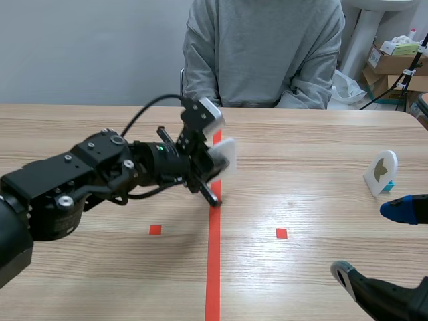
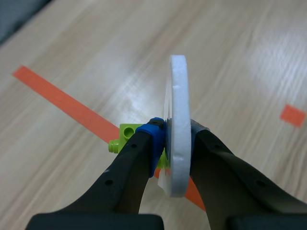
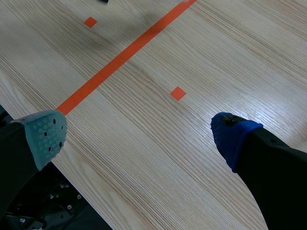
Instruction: Do the leaf sorting experiment
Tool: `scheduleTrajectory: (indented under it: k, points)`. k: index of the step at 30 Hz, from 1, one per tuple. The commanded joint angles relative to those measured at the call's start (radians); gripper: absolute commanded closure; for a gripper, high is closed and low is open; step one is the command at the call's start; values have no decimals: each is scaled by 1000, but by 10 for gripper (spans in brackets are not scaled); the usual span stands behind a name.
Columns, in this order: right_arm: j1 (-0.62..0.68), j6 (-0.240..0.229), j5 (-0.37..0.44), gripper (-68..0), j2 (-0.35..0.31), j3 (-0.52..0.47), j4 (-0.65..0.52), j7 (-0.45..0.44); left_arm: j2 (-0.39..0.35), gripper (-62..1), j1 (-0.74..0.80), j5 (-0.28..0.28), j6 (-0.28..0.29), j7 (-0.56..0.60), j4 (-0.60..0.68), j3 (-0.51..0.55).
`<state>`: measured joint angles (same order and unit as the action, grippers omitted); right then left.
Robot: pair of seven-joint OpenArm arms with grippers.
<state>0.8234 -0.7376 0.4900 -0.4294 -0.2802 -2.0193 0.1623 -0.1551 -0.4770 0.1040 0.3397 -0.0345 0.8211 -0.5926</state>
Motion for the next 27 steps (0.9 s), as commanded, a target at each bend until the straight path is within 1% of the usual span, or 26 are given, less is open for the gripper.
scheduleTrajectory:
  k: [1, 3, 5, 7, 9, 11, 13, 15, 17, 19, 23, 24, 27]
  points:
    - [-12, -8, 11, -621, -11, -1, 2, -11, -15, -44, -28, 24, -36, -12, 5, 92]
    - [-12, -8, 12, -621, -11, -1, 2, -11, -29, -44, -37, 42, -43, -23, -14, 180]
    - [-15, -8, 12, -621, -11, -1, 2, -12, -61, -44, -55, 92, -44, -27, -45, 247]
    - [-22, -8, 11, -621, -11, -1, 2, -9, -99, -44, -77, 150, -60, -35, -82, 306]
    - [-27, -8, 12, -621, -11, -1, 2, -8, -130, -44, -101, 171, -66, -39, -126, 362]
    - [-34, -8, 12, -621, -11, -1, 2, -8, -158, -44, -121, 174, -71, -39, -175, 411]
    - [-40, -8, 12, -621, -11, -1, 2, -8, -180, -41, -134, 175, -92, -32, -225, 455]
    - [-42, -8, 12, -621, -11, -1, 2, -8, -197, -41, -142, 178, -95, -25, -276, 495]
    - [-42, -8, 13, -621, -11, -1, 2, -8, -210, -41, -142, 177, -112, -17, -322, 528]
    - [-42, -8, 12, -621, -11, -1, 2, -7, -217, -41, -142, 172, -136, -7, -370, 552]
    - [-42, -8, 12, -621, -11, -1, 2, -3, -223, -41, -141, 144, -163, 2, -444, 586]
    - [-42, -8, 12, -621, -11, -1, 2, -3, -223, -41, -140, 136, -166, 7, -455, 591]
    - [-42, -8, 12, -621, -11, -1, 2, -3, -223, -41, -138, 134, -171, 9, -469, 595]
